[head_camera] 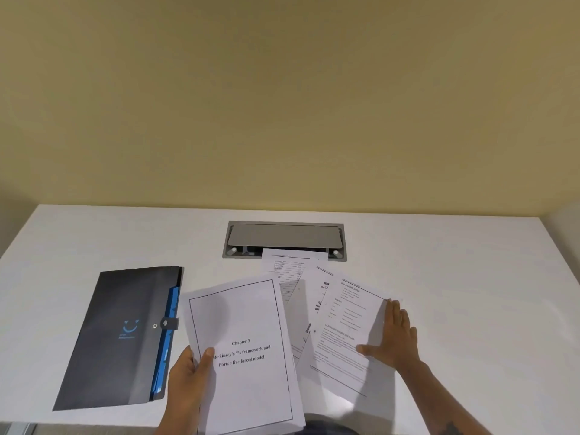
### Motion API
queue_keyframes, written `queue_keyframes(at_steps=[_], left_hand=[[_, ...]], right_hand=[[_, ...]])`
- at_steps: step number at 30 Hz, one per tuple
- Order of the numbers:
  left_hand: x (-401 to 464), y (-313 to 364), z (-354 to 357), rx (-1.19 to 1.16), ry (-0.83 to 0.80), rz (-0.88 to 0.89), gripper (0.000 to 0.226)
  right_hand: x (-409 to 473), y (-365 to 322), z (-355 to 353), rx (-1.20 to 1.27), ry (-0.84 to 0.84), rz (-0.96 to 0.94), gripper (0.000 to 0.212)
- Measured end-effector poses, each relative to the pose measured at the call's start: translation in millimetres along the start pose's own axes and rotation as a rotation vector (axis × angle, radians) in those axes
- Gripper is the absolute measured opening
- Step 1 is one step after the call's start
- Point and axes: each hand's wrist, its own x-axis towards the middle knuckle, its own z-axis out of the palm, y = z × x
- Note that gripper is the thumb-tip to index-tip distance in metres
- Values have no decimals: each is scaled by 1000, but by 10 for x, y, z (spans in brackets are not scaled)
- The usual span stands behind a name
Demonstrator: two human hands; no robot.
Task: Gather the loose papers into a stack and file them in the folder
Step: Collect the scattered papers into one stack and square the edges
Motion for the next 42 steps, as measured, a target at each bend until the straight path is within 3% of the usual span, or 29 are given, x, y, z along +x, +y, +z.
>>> queue_keyframes(at_steps=[6,13,17,22,24,27,29,35,42], left_hand=[[-31,49,90,24,29,-13,25],[-47,85,110,17,-11,-8,14],[-50,115,111,-8,-32,-36,11],[-44,140,63,-46,-76,-59,13],[-27,138,53,-26,-100,-59,19],[-2,154,66,18,-135,-59,23],[13,169,85,36,-162,-54,24],[-47,250,112,-76,-241,-8,12],[-86,378,182,-50,-279,17,11]], right_hand=[[41,33,-24,-15,35,-26,159],[-16,16,129,-20,123,-48,136],[-149,-20,291,243,271,-10,111],[-259,-16,459,634,219,237,113],[-265,2,483,753,233,300,90],[-285,27,484,873,240,249,25],[-313,23,463,933,246,190,11],[-502,-193,269,1196,174,70,21],[-746,-613,258,1271,-105,-117,31]])
